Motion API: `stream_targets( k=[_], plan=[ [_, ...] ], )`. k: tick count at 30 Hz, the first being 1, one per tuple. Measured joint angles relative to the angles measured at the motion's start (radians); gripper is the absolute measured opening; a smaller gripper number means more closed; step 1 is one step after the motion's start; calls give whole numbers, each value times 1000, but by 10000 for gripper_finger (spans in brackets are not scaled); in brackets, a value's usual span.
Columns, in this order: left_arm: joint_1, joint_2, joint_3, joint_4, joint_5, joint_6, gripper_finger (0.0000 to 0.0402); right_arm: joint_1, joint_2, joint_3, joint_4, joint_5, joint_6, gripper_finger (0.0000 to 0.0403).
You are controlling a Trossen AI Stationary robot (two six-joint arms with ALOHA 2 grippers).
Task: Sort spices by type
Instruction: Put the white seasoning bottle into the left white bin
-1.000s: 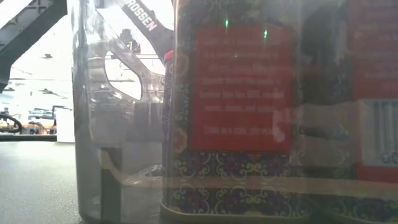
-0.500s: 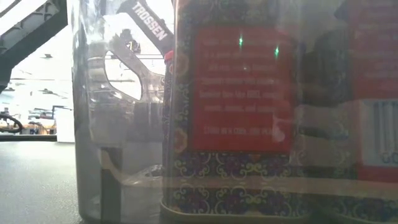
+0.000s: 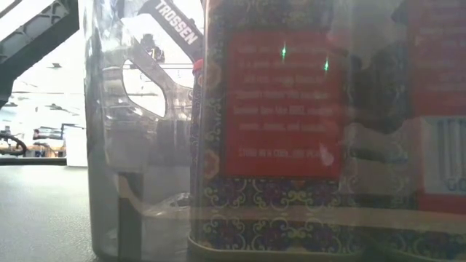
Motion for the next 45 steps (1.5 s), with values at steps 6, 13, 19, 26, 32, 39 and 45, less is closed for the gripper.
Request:
stream_targets(
  k=[6, 13, 19, 26, 32, 39, 45],
  plan=[
    [3, 0, 0, -3, -5, 0, 389, 0, 0, 0, 2, 0, -1, 0],
    [6, 0, 0, -7, -5, -1, 335, 0, 0, 0, 2, 0, 2, 0],
    [6, 0, 0, -8, -5, -3, 277, 0, 0, 0, 2, 0, 6, 0],
    [6, 0, 0, -7, -4, -4, 210, 0, 0, 0, 2, 0, 6, 0],
    [10, -11, -1, -26, -5, -3, 210, 0, 0, 0, 2, 0, 6, 0],
    [78, -135, -26, -172, -16, -28, 212, 0, 0, 0, 4, 0, 3, 0],
    [162, -300, -88, -346, -9, -30, 212, 0, 0, 0, 11, 2, -13, 0]
  ],
)
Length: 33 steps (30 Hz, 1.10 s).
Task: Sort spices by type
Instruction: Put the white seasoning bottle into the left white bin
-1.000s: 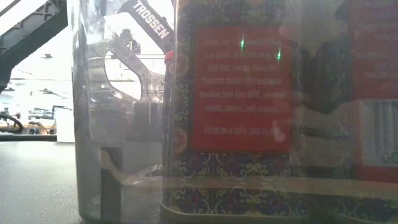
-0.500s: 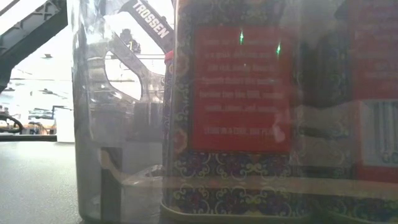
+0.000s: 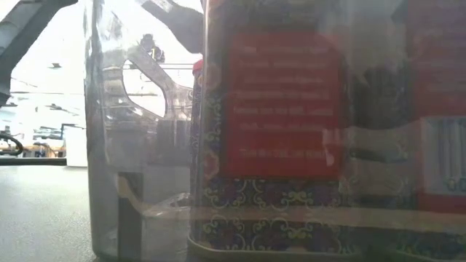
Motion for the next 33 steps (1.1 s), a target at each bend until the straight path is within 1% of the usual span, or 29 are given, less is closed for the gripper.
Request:
stream_targets(
  k=[5, 9, 14, 18, 23, 25, 29, 33],
  plan=[
    [73, -189, -93, -43, -3, -1, 213, -1, 0, 0, 4, 5, -23, 0],
    [131, -362, -211, -89, -77, -1, 213, -1, 0, 0, 5, 6, -28, 0],
    [193, -597, -396, -84, -195, -27, 213, -1, 0, 0, 5, 30, -45, 0],
    [222, -762, -540, -102, -312, -53, 214, -1, 0, 0, 6, 55, -65, 0],
    [240, -937, -699, -107, -494, -87, 214, -1, 0, 0, 7, 57, -68, 0],
    [243, -987, -756, -115, -560, -113, 214, -1, 0, 0, 7, 60, -68, 0],
    [242, -1068, -848, -109, -655, -132, 214, -1, 0, 0, 7, 60, -72, 0],
    [243, -1113, -917, -132, -822, -151, 214, -1, 0, 0, 7, 61, -72, 0]
  ],
)
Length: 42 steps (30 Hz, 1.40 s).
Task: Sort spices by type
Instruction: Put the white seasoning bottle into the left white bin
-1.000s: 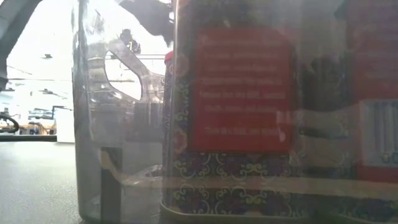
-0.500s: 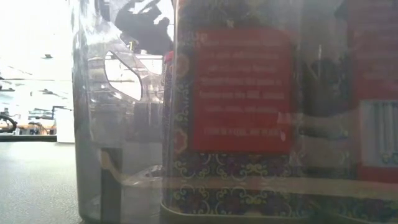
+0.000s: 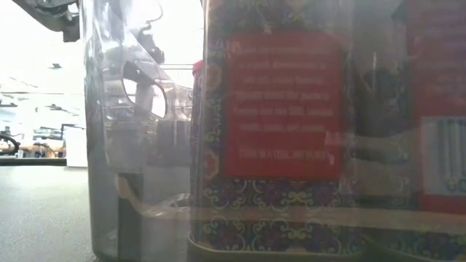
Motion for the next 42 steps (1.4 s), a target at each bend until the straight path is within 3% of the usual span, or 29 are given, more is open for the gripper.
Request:
stream_targets(
  k=[11, 22, 42],
  plan=[
    [0, -33, -100, -140, -181, -194, 214, -1, 0, 0, 3, 16, -11, 0],
    [0, -32, -196, -132, -187, -320, 214, -1, 0, 0, 2, 19, -19, 0],
    [-1, -31, -374, 115, -138, -347, 214, -1, 0, 0, 29, 21, -19, 0]
  ],
)
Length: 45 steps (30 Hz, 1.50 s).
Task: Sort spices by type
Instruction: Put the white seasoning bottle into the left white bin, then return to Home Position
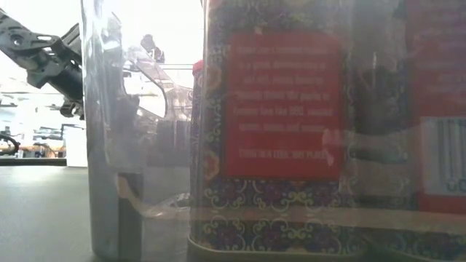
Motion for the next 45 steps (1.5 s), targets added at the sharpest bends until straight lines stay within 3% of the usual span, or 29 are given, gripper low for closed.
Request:
stream_targets(
  k=[11, 25, 34, 40, 45],
  plan=[
    [0, 0, -5, -5, 6, 1, 218, 0, 0, 0, 23, 0, 0, 0],
    [0, 0, -1, -8, 5, 60, 299, 0, 0, 0, 23, 0, 0, 0],
    [-9, -4, 102, -9, 6, 185, 302, 0, 0, 6, 20, -3, 0, 0],
    [-50, -39, 199, -8, 10, 282, 302, 0, 0, 85, 21, -1, -90, 0],
    [-101, -64, 274, -2, 136, 340, 302, -14, 0, 192, 21, -1, -187, 0]
  ],
)
